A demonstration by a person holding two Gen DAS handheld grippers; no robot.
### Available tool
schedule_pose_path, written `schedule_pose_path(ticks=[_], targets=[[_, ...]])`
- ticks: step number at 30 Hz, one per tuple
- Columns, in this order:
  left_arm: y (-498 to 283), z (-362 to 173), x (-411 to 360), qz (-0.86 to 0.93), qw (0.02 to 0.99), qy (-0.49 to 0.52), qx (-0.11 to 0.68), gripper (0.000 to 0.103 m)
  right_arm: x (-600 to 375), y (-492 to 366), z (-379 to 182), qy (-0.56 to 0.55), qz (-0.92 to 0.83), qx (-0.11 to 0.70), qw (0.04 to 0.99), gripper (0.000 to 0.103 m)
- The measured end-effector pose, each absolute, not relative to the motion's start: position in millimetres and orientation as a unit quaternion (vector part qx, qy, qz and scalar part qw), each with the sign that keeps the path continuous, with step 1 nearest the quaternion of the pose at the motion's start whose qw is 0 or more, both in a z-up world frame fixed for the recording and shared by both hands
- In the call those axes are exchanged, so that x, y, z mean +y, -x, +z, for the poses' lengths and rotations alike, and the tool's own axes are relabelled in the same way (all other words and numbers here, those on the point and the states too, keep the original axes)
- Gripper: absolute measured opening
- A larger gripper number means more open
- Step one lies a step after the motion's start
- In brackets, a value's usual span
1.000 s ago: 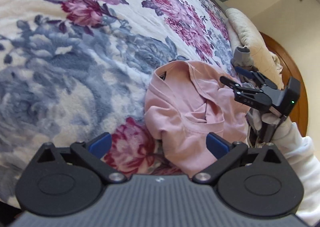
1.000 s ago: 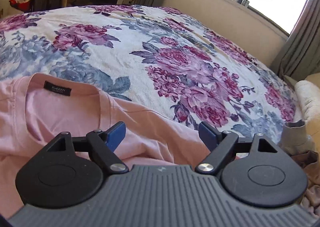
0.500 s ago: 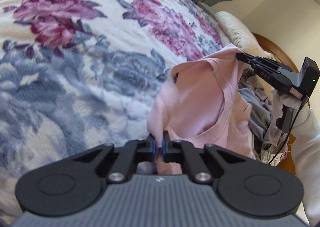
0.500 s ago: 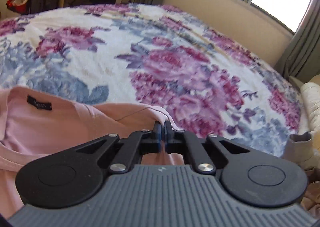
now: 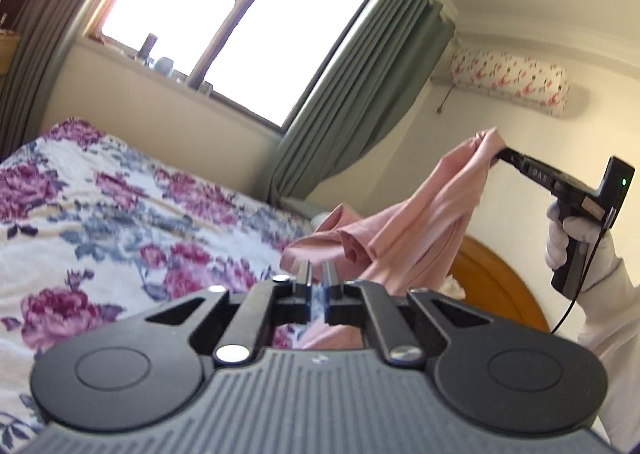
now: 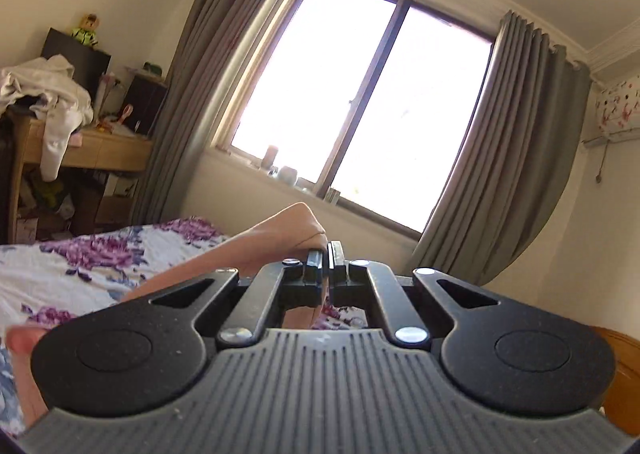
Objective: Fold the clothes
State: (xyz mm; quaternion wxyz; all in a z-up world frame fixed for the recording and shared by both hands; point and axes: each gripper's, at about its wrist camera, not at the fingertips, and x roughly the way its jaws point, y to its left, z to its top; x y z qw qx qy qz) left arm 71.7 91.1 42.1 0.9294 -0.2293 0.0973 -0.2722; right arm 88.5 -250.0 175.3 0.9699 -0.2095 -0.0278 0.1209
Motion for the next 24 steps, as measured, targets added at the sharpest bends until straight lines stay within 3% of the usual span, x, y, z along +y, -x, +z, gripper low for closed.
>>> schedule_pose_path(ticks=[2, 10, 15, 24], targets=[[-62.1, 50.2, 95.7, -0.268, 0.935, 0.222, 0.076, 0.008, -241.2, -82.0, 195.8, 0.224, 0.112, -0.041, 0.967, 0.003], [-27.1, 11.0, 23.8, -0.276, 0.956, 0.072, 0.075, 0.044, -188.1, -58.0, 273.3, 0.312, 0.077, -0.079, 0.944, 0.001], [-10.6, 1.4, -17.1, -0.331, 0.939, 0.042, 0.08, 0.046, -166.9, -54.9, 295.0, 0.353, 0.065, -0.084, 0.929, 0.001], [50.9, 17.2, -60.3, -0.303, 0.952, -0.019, 0.036, 0.065, -158.8, -38.0, 309.2, 0.356, 0.078, -0.081, 0.928, 0.001]])
